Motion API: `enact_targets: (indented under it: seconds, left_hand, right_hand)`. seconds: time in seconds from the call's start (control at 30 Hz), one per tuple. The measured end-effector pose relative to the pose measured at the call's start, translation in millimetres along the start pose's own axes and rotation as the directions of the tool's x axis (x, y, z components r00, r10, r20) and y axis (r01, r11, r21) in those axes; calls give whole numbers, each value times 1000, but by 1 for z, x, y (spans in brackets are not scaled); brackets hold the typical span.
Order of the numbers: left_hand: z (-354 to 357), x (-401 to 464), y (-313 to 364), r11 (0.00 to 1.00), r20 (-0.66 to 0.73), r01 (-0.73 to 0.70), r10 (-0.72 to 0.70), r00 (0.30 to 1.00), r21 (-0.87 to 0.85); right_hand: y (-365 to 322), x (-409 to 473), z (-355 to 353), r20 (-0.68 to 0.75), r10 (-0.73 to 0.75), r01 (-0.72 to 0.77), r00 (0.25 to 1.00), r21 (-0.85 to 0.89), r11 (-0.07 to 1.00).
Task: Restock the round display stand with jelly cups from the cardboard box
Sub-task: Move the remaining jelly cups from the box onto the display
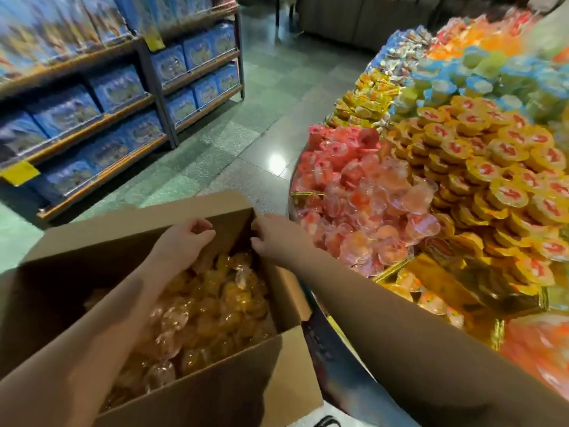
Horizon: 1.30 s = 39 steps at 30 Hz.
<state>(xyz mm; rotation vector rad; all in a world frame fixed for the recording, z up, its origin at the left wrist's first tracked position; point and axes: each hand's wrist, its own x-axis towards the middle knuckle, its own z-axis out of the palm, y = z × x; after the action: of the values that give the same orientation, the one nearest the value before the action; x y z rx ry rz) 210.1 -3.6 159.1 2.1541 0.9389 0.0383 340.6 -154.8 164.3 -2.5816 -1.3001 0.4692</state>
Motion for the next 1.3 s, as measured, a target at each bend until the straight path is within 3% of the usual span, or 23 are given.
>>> enact_targets:
  seconds: [0.13, 0.3, 0.5, 0.6, 0.8, 1.0, 1.1, 1.3]
  left_hand:
    - [-38, -1, -77, 993, -51, 114, -114, 992, -1]
    - [-52, -7, -185, 947, -2, 319, -319, 948, -33]
    - [-19, -13, -291, 826, 116, 560, -551, 826, -65]
    - [8, -16, -335, 773, 180, 634, -622, 762, -16]
    - [58, -8, -373, 717, 233, 691, -691, 685, 93]
    - [82, 19, -386, 807, 216, 582, -589, 779, 104]
    - [91, 32, -394, 821, 243, 554, -570, 785, 138]
    - [99, 41, -404, 794, 265, 554, -607, 750, 252]
  right_hand:
    - [-58, 43, 43, 87, -69, 72, 994, -34, 997]
    - [-98, 84, 121, 260, -23, 33, 965, -35, 999]
    - [-96, 101, 224, 489, 172, -120, 855, -135, 983]
    - [-95, 105, 272, 553, 204, -108, 808, -202, 973]
    - [-117, 106, 342, 573, 113, 7, 812, -202, 979]
    - [-131, 129, 382, 536, 60, 43, 842, -179, 983]
    - [-132, 145, 396, 642, 82, 121, 762, -266, 956]
    - [-131, 149, 408, 654, 111, 163, 748, -343, 925]
